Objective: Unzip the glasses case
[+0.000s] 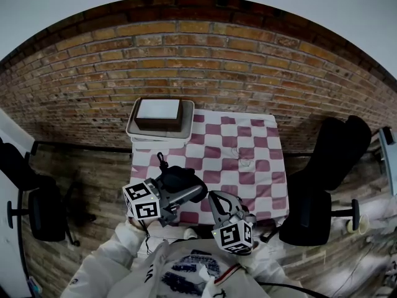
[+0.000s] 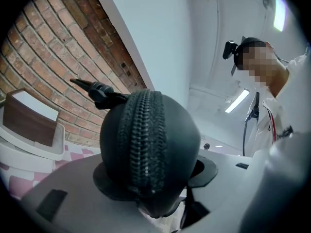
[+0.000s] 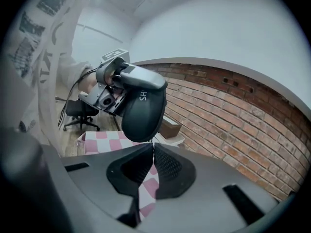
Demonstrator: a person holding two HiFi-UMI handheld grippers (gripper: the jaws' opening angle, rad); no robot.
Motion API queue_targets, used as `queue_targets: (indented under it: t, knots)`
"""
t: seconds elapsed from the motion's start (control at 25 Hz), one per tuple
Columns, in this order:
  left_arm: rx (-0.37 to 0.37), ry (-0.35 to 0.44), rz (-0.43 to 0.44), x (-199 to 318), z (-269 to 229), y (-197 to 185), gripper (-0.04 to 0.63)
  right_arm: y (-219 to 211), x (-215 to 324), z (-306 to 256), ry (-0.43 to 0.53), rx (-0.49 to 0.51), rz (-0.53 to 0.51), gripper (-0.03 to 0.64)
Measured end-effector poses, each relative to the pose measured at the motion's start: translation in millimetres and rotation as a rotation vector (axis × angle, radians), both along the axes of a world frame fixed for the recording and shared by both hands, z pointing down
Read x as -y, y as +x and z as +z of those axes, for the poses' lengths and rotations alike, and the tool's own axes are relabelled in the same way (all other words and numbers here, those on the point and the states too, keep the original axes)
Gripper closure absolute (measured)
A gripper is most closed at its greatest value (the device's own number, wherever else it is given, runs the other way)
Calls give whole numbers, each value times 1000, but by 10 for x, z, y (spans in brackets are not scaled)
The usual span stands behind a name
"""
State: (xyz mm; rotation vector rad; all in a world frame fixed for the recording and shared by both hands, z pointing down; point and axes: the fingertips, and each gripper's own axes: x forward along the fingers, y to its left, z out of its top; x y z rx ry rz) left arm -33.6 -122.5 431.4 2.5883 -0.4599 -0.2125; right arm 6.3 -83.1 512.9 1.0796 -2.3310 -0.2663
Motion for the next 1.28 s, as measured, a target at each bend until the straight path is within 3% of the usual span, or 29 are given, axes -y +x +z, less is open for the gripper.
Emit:
queue_targets:
  t: [0.28,1.12,1.28]
  knots:
    - [55,20,47,-28,83,83,342,26,52,5,-4,-16,-6,600]
    - [123,20,96,-152,181,129,342,-10,37,-105,51,-80,-42,600]
    - [167,41,127,-195,224,178,342,-5,35,-126,67,-96,-51,600]
